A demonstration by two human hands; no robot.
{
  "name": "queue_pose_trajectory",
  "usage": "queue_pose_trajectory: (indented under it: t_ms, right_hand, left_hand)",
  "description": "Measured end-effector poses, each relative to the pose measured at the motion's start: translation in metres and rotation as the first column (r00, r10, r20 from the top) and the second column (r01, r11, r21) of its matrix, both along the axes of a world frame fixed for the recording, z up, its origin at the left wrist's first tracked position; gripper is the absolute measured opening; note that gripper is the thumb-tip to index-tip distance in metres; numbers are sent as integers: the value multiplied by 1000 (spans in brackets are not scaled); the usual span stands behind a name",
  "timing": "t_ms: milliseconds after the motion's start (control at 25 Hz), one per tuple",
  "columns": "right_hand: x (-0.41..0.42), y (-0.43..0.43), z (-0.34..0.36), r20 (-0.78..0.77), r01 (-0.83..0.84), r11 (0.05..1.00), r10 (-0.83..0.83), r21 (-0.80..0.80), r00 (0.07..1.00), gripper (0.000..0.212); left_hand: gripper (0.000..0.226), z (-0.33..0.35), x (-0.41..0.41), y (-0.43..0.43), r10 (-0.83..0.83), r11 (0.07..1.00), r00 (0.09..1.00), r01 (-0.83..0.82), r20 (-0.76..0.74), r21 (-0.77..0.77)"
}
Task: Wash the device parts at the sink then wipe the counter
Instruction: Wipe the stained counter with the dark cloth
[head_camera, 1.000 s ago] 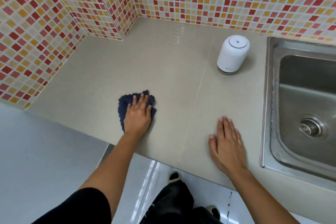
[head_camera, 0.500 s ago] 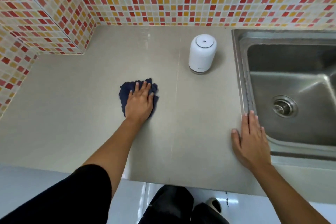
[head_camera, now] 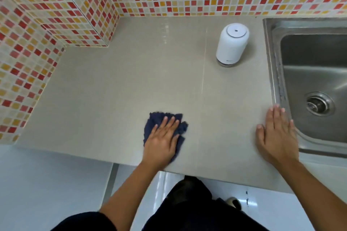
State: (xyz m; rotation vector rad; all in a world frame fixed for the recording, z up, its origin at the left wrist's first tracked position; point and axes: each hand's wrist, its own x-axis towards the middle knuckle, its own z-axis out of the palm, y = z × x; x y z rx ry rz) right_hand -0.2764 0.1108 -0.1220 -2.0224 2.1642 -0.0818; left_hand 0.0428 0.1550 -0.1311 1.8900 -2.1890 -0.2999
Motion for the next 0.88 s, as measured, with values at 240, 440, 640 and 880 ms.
queue_pose_trajectory:
  t_ms: [240, 440, 640, 880]
  right_hand:
    - [125, 15, 11, 204, -295, 954, 299, -48, 932, 73]
    - [151, 30, -12, 143, -408, 913, 408, -27, 902, 71]
    - [149, 34, -18, 85, -448, 894, 447, -6, 890, 68]
    - [146, 30, -11, 132, -493, 869, 485, 33, 864, 76]
  left_hand:
    - [50, 7, 19, -52, 250, 964, 968, -246, -31, 97]
    - [52, -4, 57, 22, 564, 826, 824, -563, -45, 29]
    - [46, -3, 87, 36, 834, 550, 546, -834, -78, 44]
    - [43, -2, 69, 55, 883, 470, 465, -870, -69, 153]
